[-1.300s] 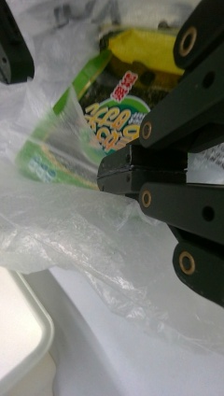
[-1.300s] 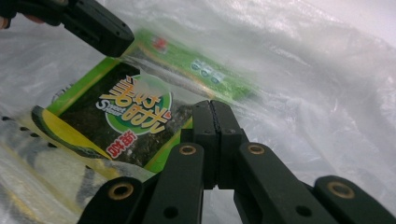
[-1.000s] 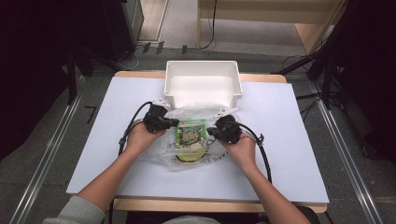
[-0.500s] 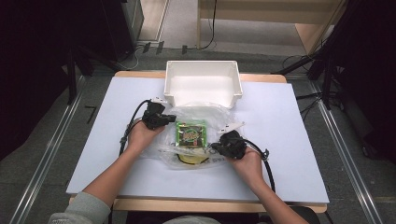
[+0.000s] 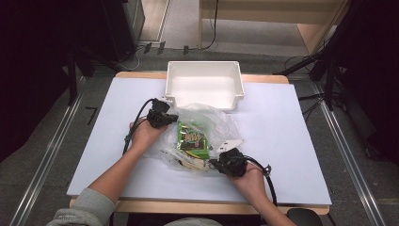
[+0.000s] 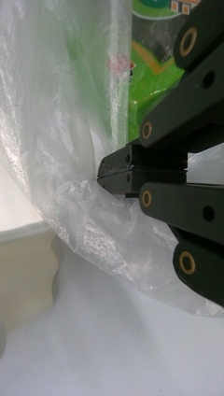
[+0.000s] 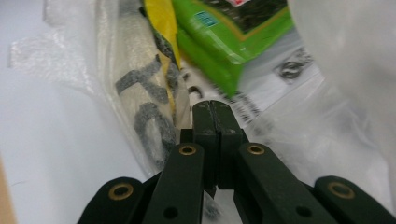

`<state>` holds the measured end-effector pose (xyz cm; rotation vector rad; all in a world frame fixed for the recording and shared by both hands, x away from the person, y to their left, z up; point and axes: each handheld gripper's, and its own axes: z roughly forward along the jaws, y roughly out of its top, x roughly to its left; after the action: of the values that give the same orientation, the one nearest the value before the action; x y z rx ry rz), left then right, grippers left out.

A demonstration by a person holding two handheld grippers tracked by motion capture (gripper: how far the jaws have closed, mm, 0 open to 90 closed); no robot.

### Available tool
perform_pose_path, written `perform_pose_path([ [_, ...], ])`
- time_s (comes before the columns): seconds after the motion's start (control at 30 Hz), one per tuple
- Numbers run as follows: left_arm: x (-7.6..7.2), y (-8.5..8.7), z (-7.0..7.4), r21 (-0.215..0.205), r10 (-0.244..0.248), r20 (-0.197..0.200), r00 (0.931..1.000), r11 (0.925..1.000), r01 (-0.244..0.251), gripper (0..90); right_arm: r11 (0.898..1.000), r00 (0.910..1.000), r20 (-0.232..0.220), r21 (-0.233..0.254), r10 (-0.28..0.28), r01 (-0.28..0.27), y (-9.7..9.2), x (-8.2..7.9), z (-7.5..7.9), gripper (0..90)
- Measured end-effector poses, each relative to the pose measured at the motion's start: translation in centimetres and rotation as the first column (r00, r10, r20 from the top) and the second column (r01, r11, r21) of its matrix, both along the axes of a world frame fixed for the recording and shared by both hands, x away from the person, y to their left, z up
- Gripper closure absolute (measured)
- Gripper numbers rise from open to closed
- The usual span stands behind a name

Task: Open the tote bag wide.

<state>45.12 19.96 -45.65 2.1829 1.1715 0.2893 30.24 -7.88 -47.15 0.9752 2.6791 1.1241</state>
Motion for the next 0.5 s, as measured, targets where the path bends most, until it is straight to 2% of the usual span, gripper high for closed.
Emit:
perform_pose_path([
  [0.2, 0.4, 0.1, 0.1, 0.036, 0.003, 0.002, 1.0000, 0.9994, -0.003, 90.0, 0.999, 0.9988, 0.017, -0.017, 0.045, -0.045, 0.6, -1.5, 0.1, 90.0],
  [0.33, 0.6, 0.1, 0.1, 0.035, 0.009, 0.000, 1.0000, 0.9994, -0.009, 90.0, 0.997, 0.9969, 0.022, -0.016, 0.076, -0.076, 0.9, -2.4, 0.0, 90.0],
  [0.5, 0.9, 0.0, 0.2, 0.048, 0.020, 0.006, 0.9998, 0.9986, -0.020, 90.0, 0.995, 0.9948, 0.008, -0.007, 0.101, -0.101, 1.2, -3.2, 0.0, 90.0],
])
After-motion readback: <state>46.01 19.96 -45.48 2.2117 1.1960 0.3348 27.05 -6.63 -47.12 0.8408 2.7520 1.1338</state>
